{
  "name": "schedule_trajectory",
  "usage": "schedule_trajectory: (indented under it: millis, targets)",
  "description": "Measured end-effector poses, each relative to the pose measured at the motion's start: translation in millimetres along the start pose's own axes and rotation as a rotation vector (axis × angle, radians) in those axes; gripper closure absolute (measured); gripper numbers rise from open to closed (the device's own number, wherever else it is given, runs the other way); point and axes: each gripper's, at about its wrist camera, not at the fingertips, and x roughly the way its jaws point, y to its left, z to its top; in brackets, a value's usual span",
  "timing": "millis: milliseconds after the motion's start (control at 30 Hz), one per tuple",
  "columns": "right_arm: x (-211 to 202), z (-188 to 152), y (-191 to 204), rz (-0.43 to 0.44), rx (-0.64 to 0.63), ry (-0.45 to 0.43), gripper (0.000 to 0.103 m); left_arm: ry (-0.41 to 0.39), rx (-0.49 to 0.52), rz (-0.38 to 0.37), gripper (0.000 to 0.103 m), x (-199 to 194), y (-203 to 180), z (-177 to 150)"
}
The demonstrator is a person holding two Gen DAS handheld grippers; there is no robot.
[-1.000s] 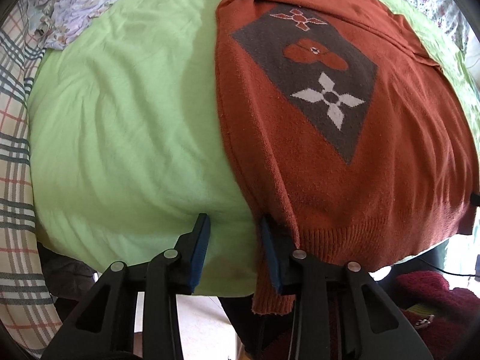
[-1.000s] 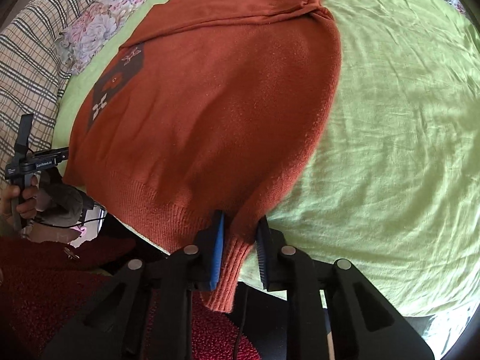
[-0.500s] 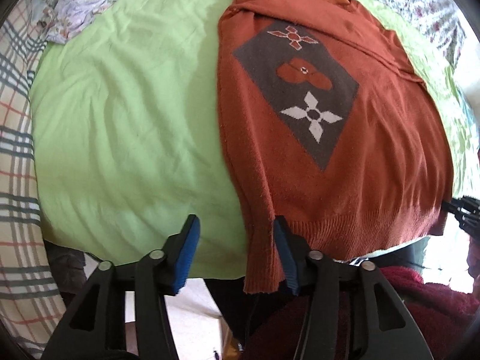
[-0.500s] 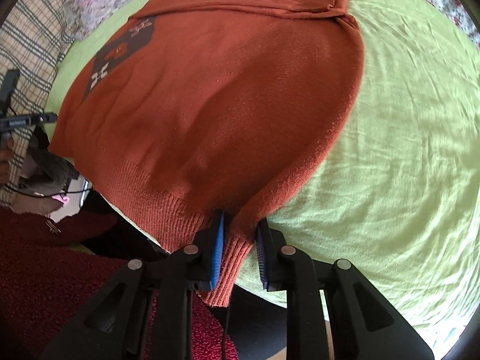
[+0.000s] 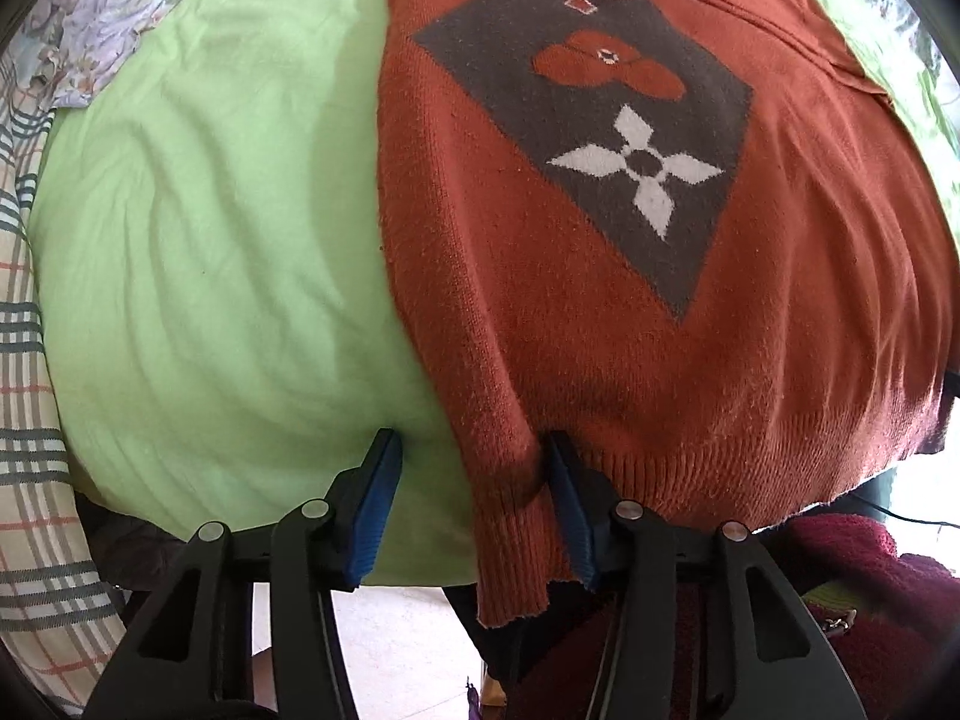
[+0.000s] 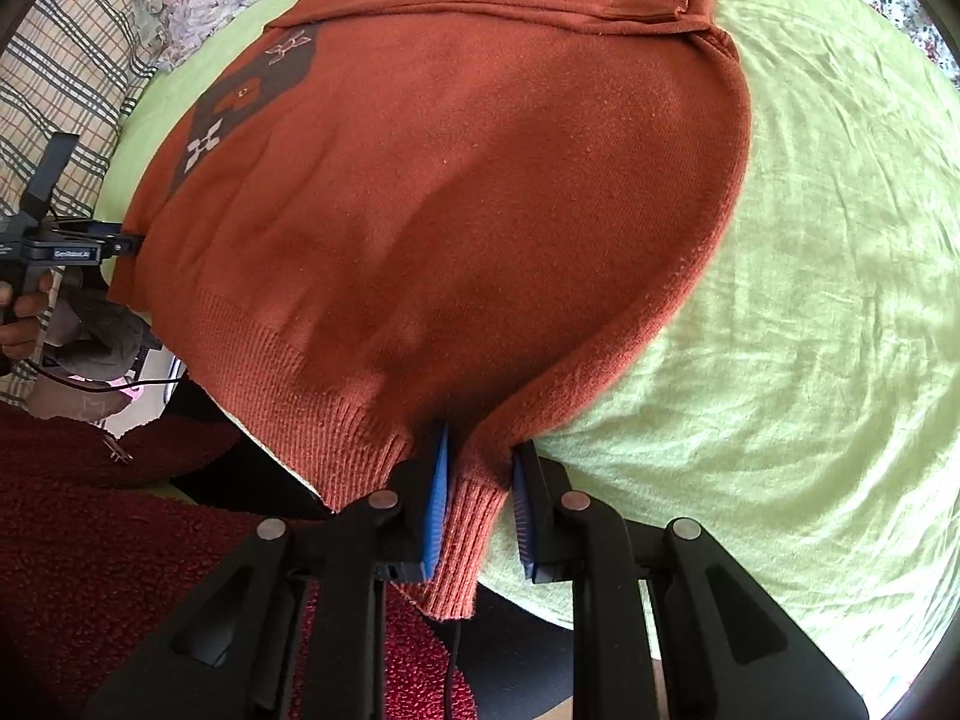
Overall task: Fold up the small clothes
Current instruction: 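Grasp the ribbed hem with the left gripper while the right gripper grasps it too, then lift the hem with both grippers and fold it up toward the collar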
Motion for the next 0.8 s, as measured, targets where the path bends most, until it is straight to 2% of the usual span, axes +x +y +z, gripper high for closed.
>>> schedule_trajectory:
  millis: [67, 133, 200, 300, 567, 633, 800]
  targets:
    - [0, 0, -1, 0.005, -0.002, -0.002, 0.083, -0.003, 0.006, -0.002, 0.06, -1, -1, 1]
    - [0, 0, -3, 0.013, -0.002, -0.006, 0.084, -0.013, 0.019, -0.007, 0.073, -3, -6, 1]
    - [-1, 0, -3, 0.015, 0.004, -0.012, 0.088, -0.023, 0.036, -0.016, 0.093, -6, -15, 0]
    - [-3, -1, -3, 0.017, 0.003, -0.021, 0.092, -0.06, 0.067, 0.001, 0.096, -15, -24, 1]
    - [-19, -2, -12, 0.065, 0.052, -0.065, 0.093, -0.158, 0.032, -0.063, 0.096, -51, -27, 11]
    - [-28, 0, -16, 0.093, 0.07, -0.096, 0.093, -0.194, 0.033, -0.072, 0.096, -63, -28, 19]
    - [-67, 27, -32, 0.131, 0.111, -0.248, 0.093, -0.314, 0.02, -0.102, 0.097, -92, -19, 54]
